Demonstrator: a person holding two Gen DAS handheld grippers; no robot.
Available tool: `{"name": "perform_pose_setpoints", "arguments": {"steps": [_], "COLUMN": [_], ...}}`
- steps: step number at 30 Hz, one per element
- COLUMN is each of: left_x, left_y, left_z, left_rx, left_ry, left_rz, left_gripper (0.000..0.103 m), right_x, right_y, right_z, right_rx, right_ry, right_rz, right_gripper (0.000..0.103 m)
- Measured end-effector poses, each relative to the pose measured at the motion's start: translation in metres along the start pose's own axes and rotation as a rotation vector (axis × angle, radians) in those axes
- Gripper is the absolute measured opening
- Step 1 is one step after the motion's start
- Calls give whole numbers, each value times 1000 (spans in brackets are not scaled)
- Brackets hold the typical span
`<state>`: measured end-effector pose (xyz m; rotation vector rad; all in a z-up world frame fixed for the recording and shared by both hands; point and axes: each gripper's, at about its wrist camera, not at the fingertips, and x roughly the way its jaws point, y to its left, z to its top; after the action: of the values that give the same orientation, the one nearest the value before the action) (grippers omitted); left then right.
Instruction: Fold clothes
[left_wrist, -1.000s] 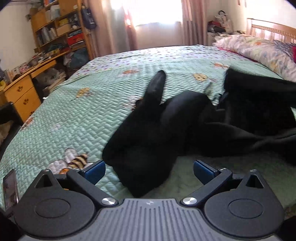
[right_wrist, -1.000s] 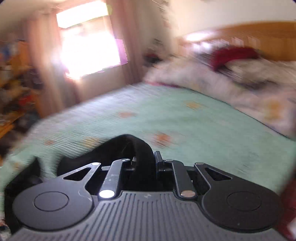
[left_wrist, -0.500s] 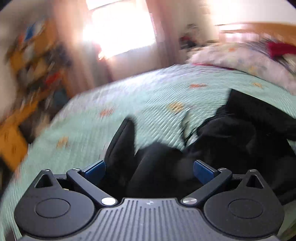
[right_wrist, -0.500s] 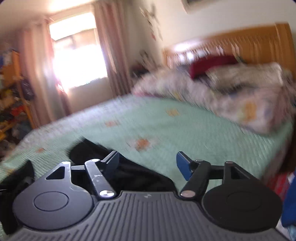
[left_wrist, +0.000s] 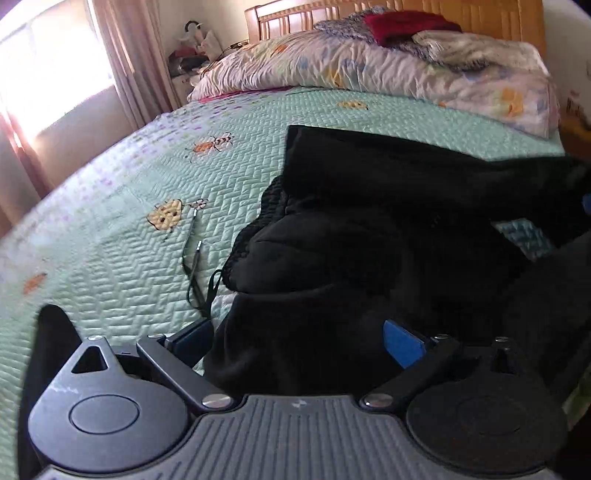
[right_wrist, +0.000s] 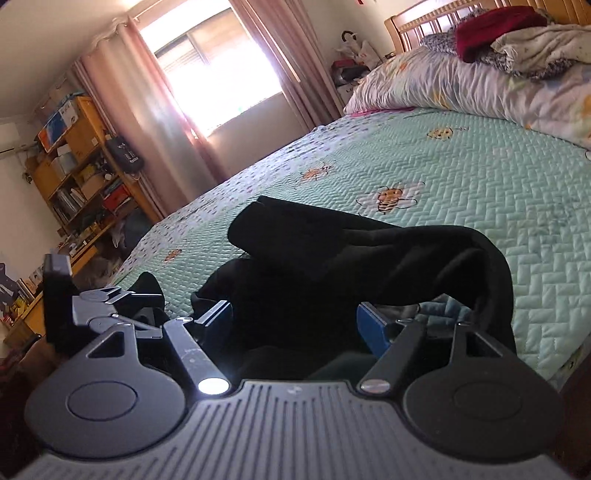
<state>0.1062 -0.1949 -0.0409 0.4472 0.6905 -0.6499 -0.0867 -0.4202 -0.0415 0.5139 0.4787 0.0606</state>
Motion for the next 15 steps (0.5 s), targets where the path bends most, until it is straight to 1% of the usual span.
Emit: {"name": "perform_pose_setpoints", "arguments": {"steps": [1, 2, 4, 5, 9, 11, 12, 13, 14, 15], "left_x": [5, 12, 28, 39, 76, 93, 95, 95, 93, 89], "left_y": [6, 12, 20, 22, 20, 11, 6, 1, -7, -15], "left_z": [2, 5, 10, 12, 17, 23, 23, 24, 24, 25], "left_rx": [-30, -69, -121, -136, -164, -143, -128, -113, -96, -79], "left_ry": [0, 6, 39, 67, 183, 233, 244, 249, 228, 206], "left_rz": [-5, -25, -69, -77, -74, -54, -34, -14, -3, 10], "left_gripper": [98, 98, 100, 102, 103, 103, 103, 99, 93, 75], "right_x": [2, 5, 9, 12, 17, 18, 18, 18, 18, 19], "right_y": [-3, -4, -2, -1, 1, -2, -2, -3, -4, -5], "right_z": [0, 0, 0, 0, 0, -1, -2, -3, -4, -6], "right_rx": [0, -3, -19, -27, -43, -42, -41, -40, -38, -36], "right_ry": [0, -1, -4, -5, -6, -6, -6, -5, -3, -1], "right_rz": [-3, -5, -9, -11, -7, -8, -9, -11, -14, -17], "right_gripper": [75, 75, 75, 75, 75, 76, 76, 75, 76, 76]}}
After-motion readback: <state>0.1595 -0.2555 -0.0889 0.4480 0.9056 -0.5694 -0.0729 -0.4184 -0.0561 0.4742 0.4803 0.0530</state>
